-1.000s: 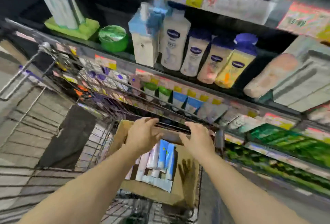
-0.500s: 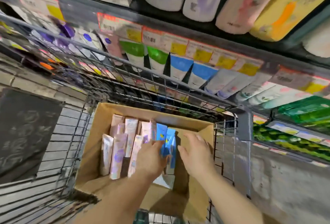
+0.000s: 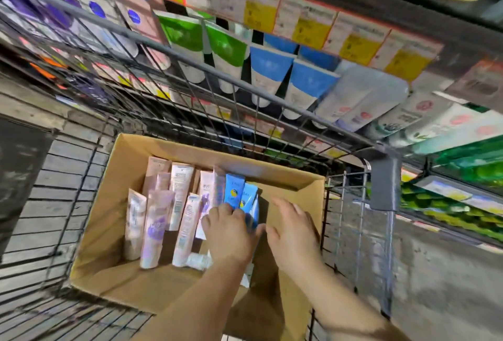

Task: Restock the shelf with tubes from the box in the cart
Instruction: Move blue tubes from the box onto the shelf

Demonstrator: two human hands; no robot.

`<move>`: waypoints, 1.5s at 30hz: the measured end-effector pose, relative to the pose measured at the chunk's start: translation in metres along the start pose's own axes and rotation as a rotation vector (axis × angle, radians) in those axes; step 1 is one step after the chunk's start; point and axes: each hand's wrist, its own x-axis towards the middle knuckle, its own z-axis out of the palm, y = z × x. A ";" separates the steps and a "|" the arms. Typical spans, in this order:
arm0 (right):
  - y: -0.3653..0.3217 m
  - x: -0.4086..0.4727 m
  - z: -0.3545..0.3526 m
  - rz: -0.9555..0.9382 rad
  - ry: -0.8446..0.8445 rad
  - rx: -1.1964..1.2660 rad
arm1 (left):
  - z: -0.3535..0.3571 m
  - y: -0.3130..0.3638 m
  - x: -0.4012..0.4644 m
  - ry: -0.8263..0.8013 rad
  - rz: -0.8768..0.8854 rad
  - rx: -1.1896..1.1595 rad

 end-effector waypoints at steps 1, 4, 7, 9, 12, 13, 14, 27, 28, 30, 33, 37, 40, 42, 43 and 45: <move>0.001 0.000 0.000 -0.001 -0.004 0.009 | 0.000 0.002 0.000 0.015 -0.008 -0.005; 0.001 -0.002 -0.001 -0.005 -0.005 0.021 | 0.000 0.001 -0.001 0.033 -0.033 -0.074; 0.000 -0.002 -0.002 -0.011 -0.009 0.014 | -0.006 -0.006 -0.002 0.015 -0.034 -0.166; -0.002 -0.003 -0.002 0.003 -0.034 0.016 | -0.012 -0.013 -0.003 0.009 -0.012 -0.298; -0.005 -0.006 -0.001 0.030 -0.115 -0.006 | -0.027 -0.027 -0.005 -0.108 0.048 -0.662; -0.006 -0.006 -0.001 0.047 -0.148 0.009 | -0.035 -0.031 -0.007 -0.167 0.073 -0.770; -0.008 -0.006 -0.001 0.067 -0.178 0.037 | -0.042 -0.033 -0.009 -0.223 0.093 -0.873; 0.002 0.004 0.007 0.169 -0.104 0.049 | -0.025 -0.040 0.004 -0.099 -0.095 -0.418; 0.001 0.005 0.007 0.167 -0.114 0.053 | -0.024 -0.033 0.005 -0.092 -0.081 -0.306; 0.000 0.004 0.006 0.171 -0.123 0.060 | -0.022 -0.021 0.008 -0.097 -0.053 -0.153; 0.002 0.003 0.007 0.165 -0.116 0.064 | -0.019 -0.016 0.015 -0.102 -0.081 -0.104; 0.002 0.001 0.004 0.170 -0.105 0.069 | -0.021 -0.025 0.019 -0.163 -0.114 -0.243; -0.004 -0.002 -0.002 0.178 -0.099 0.070 | -0.025 -0.034 0.012 -0.233 -0.124 -0.439; -0.010 -0.005 -0.007 0.167 -0.096 0.072 | -0.034 -0.040 0.006 -0.254 -0.126 -0.585; -0.014 -0.007 -0.011 0.160 -0.093 0.080 | -0.041 -0.042 0.002 -0.256 -0.117 -0.642; -0.023 -0.013 -0.020 0.144 -0.093 0.089 | -0.058 -0.046 -0.005 -0.249 -0.075 -0.725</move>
